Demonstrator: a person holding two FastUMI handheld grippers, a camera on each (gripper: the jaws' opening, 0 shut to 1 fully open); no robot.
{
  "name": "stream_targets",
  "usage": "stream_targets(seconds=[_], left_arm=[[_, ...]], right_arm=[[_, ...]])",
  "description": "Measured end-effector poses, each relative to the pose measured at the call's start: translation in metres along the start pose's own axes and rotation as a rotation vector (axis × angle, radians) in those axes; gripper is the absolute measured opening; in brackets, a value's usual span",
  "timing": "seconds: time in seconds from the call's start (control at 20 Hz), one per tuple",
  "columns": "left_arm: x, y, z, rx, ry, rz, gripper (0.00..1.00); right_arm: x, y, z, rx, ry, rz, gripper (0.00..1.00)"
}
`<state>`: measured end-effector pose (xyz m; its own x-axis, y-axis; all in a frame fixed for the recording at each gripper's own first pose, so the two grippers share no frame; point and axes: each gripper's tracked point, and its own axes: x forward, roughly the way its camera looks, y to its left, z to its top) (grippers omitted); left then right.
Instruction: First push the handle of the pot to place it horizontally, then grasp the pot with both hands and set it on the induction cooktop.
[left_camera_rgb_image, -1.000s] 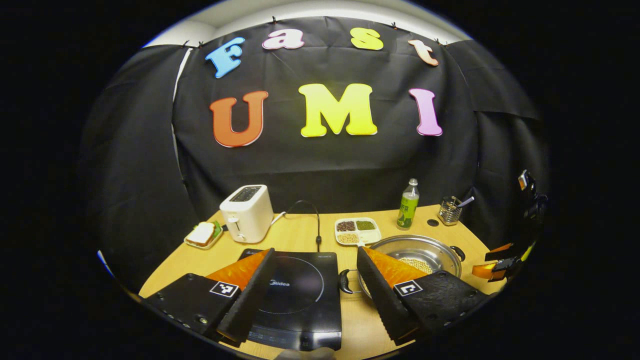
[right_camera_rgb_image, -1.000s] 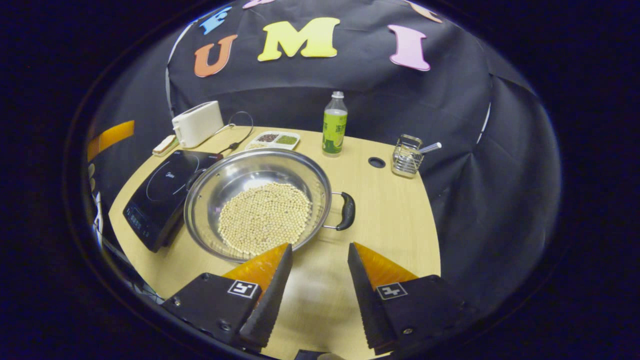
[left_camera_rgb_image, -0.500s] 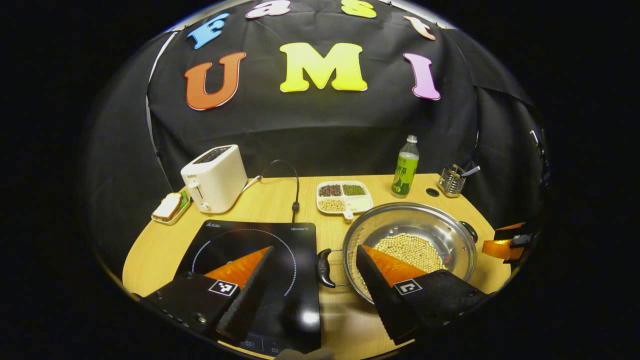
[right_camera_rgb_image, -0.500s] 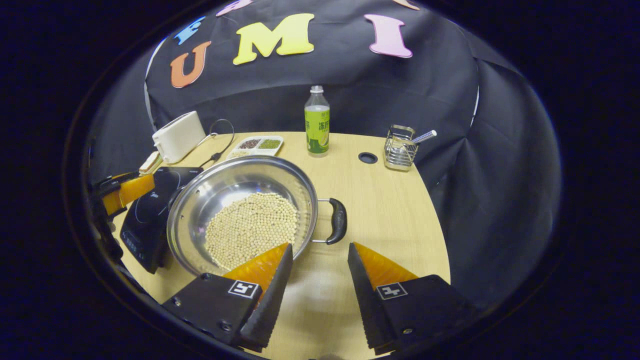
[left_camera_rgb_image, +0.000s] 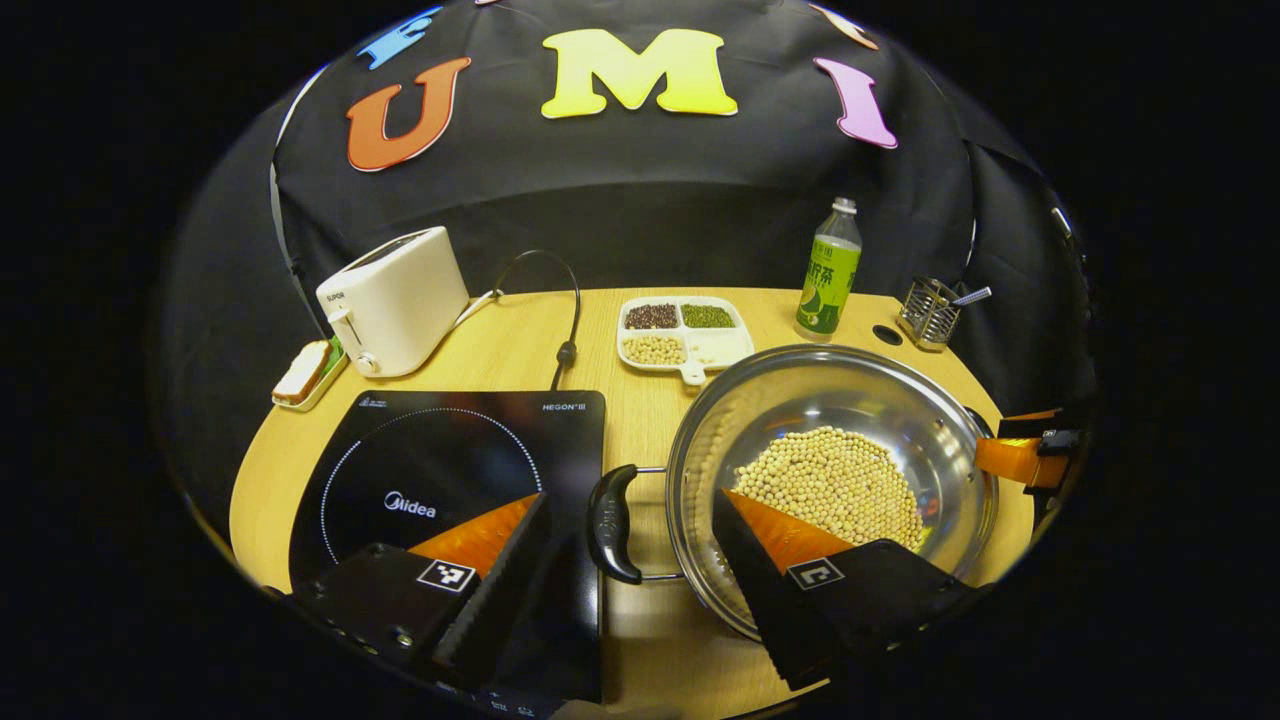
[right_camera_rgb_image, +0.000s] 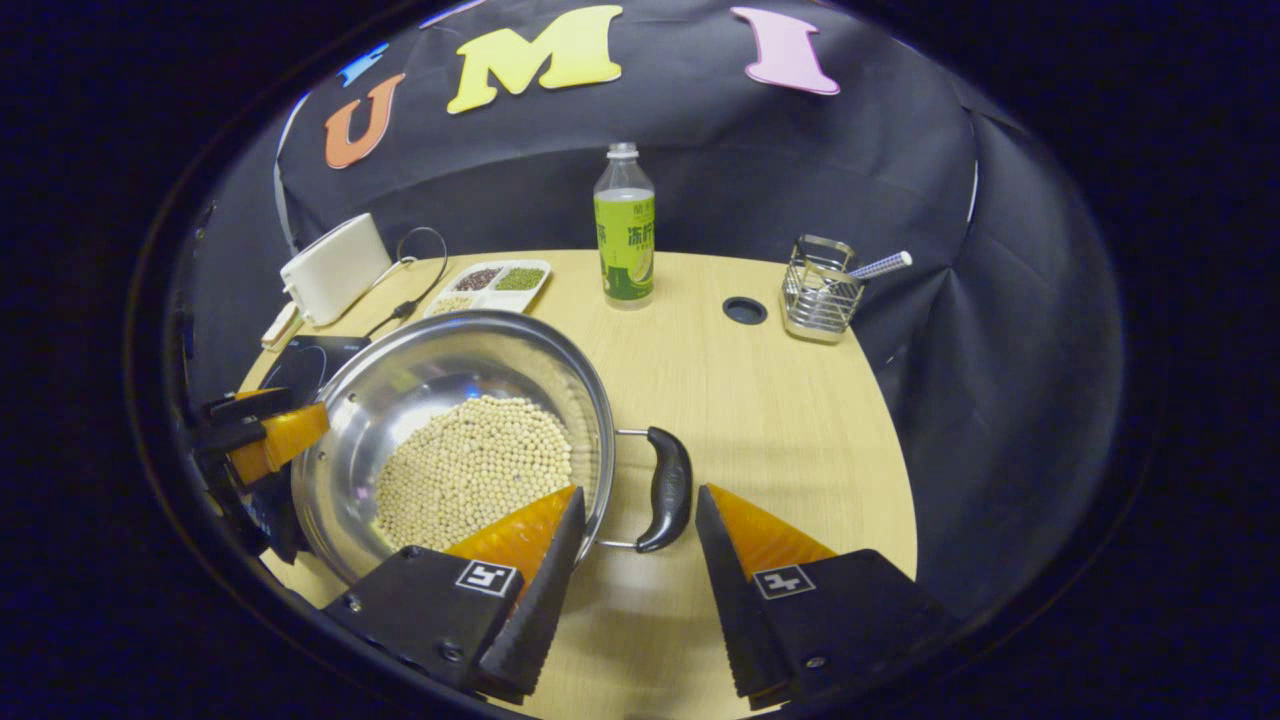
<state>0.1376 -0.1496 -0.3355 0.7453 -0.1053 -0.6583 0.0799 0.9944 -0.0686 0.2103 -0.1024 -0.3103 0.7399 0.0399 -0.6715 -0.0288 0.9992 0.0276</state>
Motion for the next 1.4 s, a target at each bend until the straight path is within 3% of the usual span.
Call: stream_targets(seconds=[0.35,0.6,0.65,0.7,0.75,0.85,0.95,1.1,1.15,1.4], left_arm=[[0.014,-0.006,-0.007,0.035,0.052,0.009,0.97],[0.015,-0.008,-0.007,0.025,0.083,0.022,1.00],[0.014,-0.009,-0.007,0.017,0.088,0.024,0.86],[0.013,-0.009,-0.007,0.010,0.096,0.026,0.98],[0.014,-0.009,-0.007,0.007,0.104,0.029,0.86],[0.011,-0.004,-0.005,0.003,0.111,0.051,0.86],[0.015,-0.003,-0.006,0.004,0.114,0.057,0.76],[0.015,0.000,-0.008,0.005,0.130,0.061,0.76],[0.016,-0.001,-0.008,0.012,0.129,0.062,0.69],[0.014,-0.007,-0.015,0.065,0.143,0.095,0.70]], right_arm=[[0.013,-0.001,0.005,-0.025,0.041,0.013,0.77],[0.014,0.001,0.002,-0.064,0.116,-0.022,0.74],[0.015,0.000,0.002,-0.079,0.140,-0.036,0.72],[0.016,0.001,0.002,-0.083,0.154,-0.046,0.70],[0.015,0.001,0.002,-0.080,0.165,-0.051,0.71],[0.016,0.002,0.001,-0.066,0.186,-0.058,0.71],[0.016,0.002,0.001,-0.055,0.199,-0.063,0.72],[0.015,0.001,0.001,-0.024,0.171,-0.038,0.66],[0.015,0.001,0.002,-0.009,0.155,-0.022,0.66],[0.008,-0.008,-0.006,-0.008,0.145,-0.002,0.65]])
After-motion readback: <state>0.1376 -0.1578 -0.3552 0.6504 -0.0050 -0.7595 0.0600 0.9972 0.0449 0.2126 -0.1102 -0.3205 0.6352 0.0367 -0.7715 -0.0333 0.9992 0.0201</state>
